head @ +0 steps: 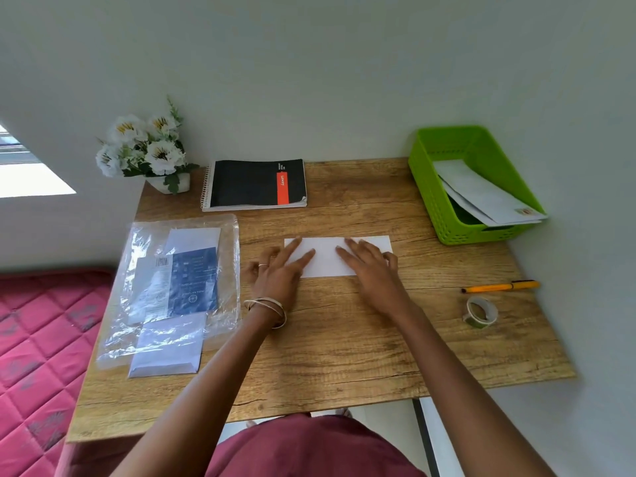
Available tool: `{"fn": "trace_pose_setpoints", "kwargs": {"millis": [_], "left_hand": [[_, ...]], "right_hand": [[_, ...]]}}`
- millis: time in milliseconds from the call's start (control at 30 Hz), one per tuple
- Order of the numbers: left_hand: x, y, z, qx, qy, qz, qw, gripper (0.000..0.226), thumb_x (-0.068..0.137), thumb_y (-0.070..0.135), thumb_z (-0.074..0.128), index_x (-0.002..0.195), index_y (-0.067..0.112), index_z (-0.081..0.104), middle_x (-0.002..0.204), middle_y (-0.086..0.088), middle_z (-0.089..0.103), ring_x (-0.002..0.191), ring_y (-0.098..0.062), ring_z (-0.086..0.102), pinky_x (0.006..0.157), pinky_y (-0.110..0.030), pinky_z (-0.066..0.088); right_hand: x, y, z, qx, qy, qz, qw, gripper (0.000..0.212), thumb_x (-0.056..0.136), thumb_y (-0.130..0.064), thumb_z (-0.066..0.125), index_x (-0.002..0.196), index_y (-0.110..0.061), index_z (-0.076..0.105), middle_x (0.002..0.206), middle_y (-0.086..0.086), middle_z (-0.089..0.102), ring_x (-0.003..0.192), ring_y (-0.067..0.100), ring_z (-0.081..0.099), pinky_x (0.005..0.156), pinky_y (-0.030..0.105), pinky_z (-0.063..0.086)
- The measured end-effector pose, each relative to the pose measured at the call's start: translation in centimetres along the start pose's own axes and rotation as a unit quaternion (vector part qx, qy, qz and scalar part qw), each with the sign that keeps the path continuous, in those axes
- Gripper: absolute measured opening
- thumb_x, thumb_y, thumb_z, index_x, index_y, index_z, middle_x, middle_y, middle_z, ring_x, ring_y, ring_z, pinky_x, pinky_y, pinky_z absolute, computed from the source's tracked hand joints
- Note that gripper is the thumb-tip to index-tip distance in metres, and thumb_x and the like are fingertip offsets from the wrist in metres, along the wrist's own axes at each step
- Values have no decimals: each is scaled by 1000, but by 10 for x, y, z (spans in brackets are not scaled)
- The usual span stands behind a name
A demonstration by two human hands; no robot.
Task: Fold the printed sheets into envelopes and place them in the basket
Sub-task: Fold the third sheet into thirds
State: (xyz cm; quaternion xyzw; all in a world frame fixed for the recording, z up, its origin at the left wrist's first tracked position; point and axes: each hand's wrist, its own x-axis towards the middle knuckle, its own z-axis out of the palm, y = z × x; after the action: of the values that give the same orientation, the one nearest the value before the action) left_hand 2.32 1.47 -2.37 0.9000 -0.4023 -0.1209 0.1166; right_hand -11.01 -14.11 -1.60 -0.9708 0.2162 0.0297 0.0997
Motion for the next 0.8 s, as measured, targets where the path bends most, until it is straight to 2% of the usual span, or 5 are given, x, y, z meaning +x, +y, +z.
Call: {"fn": "trace_pose_setpoints", "kwargs": {"millis": [167, 300, 467, 667, 800], "left_hand": [[0, 2, 2, 43, -47, 5, 998, 58, 97, 26, 28, 139, 55, 1, 154, 21, -2, 141, -27, 3, 107, -56, 9], [4, -5, -4, 54, -60, 32, 996, 58, 94, 49, 33, 145, 40, 8, 155, 19, 3, 141, -25, 8, 107, -59, 13], [8, -4, -17, 152, -33, 79, 985, 72, 83, 68, 35, 145, 33, 22, 153, 11, 20, 140, -26, 15, 110, -54, 7], [10, -8, -10, 208, 41, 263, 941, 53, 87, 45, 56, 127, 12, 54, 129, -19, 56, 123, -34, 50, 111, -49, 18], [7, -9, -12, 197, 18, 258, 946, 59, 90, 51, 47, 137, 15, 43, 136, -19, 48, 127, -35, 45, 113, -51, 19]], "right_hand": [[-1, 14, -1, -59, -23, 33, 997, 71, 94, -16, 48, 150, -34, 8, 160, -10, 6, 145, 18, 8, 105, 48, 21], [-7, 35, -11, -14, -39, 66, 997, 67, 92, -14, 43, 151, -25, 13, 159, -10, 8, 144, 16, 9, 106, 44, 20], [-11, 62, -16, 30, -65, 3, 997, 59, 97, -42, 44, 149, -24, 24, 158, -9, 16, 143, 16, 14, 108, 39, 17], [-23, 58, -1, -108, 79, -108, 985, 51, 93, -39, 33, 117, -7, 65, 120, 15, 65, 109, 32, 63, 85, 42, 52], [-32, 58, 7, -130, 181, -135, 965, 39, 95, -27, 35, 104, -8, 68, 107, 13, 70, 97, 30, 67, 78, 39, 49]]}}
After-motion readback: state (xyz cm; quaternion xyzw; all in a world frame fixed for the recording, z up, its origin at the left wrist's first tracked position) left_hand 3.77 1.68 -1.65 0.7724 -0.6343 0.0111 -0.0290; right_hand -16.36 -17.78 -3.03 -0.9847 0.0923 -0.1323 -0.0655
